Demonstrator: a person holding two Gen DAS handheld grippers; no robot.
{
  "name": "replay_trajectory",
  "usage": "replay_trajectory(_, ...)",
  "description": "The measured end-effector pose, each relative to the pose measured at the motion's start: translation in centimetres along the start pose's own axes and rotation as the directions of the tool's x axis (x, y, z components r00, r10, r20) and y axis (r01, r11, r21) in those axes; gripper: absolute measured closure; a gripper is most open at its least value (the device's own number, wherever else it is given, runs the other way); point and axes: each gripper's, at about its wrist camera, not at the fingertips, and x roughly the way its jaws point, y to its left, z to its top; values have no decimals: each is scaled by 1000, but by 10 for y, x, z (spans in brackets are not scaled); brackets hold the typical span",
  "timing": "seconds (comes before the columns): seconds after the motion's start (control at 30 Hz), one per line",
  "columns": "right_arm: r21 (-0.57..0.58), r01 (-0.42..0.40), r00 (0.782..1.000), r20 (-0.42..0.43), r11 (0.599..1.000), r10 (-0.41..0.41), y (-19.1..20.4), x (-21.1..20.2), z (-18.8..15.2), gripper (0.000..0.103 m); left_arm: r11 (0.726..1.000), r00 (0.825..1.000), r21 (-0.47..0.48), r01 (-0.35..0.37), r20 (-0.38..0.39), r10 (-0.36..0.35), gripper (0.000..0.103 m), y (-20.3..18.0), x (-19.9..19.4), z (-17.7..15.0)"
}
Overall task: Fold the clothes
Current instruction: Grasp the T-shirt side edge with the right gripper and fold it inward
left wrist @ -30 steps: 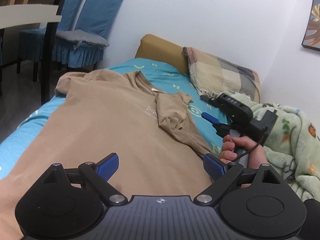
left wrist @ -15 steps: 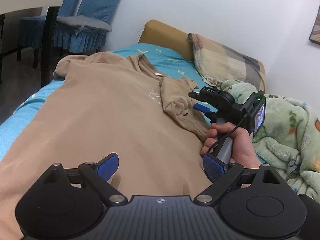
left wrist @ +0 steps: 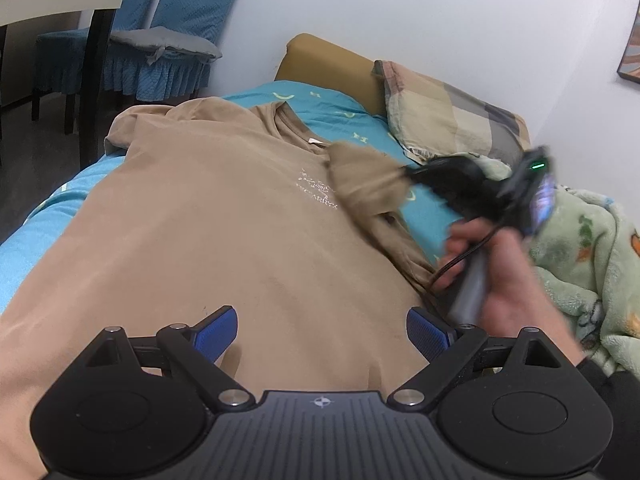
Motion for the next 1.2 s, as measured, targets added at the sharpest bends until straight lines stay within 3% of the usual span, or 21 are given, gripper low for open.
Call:
replay_trajectory(0.1,-115,158,982,124,981,-143,-13,-25,37,98,1000,1000,-2,2,-13,-2,10,0,1,-1)
replay_trajectory(0.2,-125,317,933,218,940,-286,-41,-44,62,98,1000,1000,10,8,-28,-8,10,-1,4,-4)
replay_trajectory(0.23,-98,350,920,226,932,-322,-53,-48,67,98,1000,999,17,10,-32,-9,10,-2,5,-4)
replay_trajectory(0.43,67,424,890,154,903,-430,-106,-54,65,94,999,999,37,5,-36,-4,10,-7,6,-6)
replay_trajectory(0.47,95,426,890,135,900,-436,-114,-55,66,92,999,999,36,5,-34,-4,10,-7,5,-5)
replay_trajectory(0.53,154,374,916,94,914,-391,-120,-59,67,67,999,1000,35,5,-26,-4,10,-8,3,-3)
replay_trajectory(0.57,178,339,928,95,924,-359,-119,-64,65,34,999,1000,35,6,-21,-5,9,-8,1,-3)
replay_trajectory(0.6,210,300,940,104,931,-326,-120,-71,63,13,999,1000,33,5,-19,-4,9,-8,0,-2)
replay_trajectory(0.7,310,183,964,132,933,-233,-122,-91,57,16,1000,1000,28,2,-12,-1,9,-7,-5,-2)
replay_trajectory(0.9,594,50,985,104,803,-138,-134,-116,13,14,1000,1000,17,-4,1,4,9,-6,-14,-2)
replay_trajectory(1.0,625,118,989,-3,772,-149,-134,-107,-19,14,1000,1000,12,-7,7,7,9,-5,-19,-1)
replay_trajectory(1.13,638,236,971,-127,733,-202,-138,-88,-48,17,1000,1000,3,-8,10,8,9,-4,-22,-1)
replay_trajectory(1.2,594,243,969,-108,767,-224,-134,-80,-52,16,1000,1000,-2,-8,5,8,8,-4,-20,0)
